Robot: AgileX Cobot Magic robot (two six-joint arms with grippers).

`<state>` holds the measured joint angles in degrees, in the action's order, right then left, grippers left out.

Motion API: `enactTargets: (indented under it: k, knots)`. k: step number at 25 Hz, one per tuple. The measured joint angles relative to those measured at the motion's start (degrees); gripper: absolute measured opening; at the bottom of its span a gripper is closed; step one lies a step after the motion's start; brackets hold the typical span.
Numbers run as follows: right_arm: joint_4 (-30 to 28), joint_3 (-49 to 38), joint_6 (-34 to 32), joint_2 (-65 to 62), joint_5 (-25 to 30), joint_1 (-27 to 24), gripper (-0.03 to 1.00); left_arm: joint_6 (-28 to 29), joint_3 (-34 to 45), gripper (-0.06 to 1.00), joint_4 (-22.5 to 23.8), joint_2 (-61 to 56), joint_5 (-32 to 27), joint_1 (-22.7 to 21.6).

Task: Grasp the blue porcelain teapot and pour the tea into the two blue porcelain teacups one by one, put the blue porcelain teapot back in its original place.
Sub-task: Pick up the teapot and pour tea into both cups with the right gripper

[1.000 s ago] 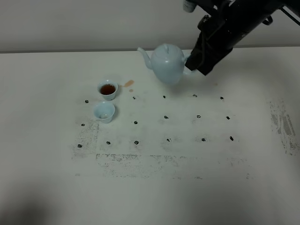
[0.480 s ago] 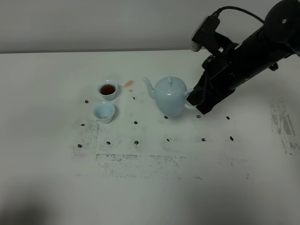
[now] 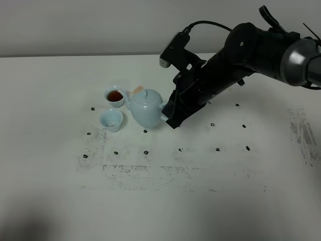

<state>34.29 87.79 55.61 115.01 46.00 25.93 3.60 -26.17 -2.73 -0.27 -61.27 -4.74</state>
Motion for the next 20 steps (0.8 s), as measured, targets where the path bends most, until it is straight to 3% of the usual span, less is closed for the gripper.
enactTargets:
  k: [14, 20]
  knots:
    - [-19.07, 16.09, -6.99, 9.49, 6.86, 3.53, 0.05, 0.00, 0.00, 0.72, 0.00, 0.00, 0.00, 0.00]
    - [-28.65, 19.17, -8.51, 9.75, 8.27, 6.57, 0.05, 0.00, 0.00, 0.72, 0.00, 0.00, 0.00, 0.00]
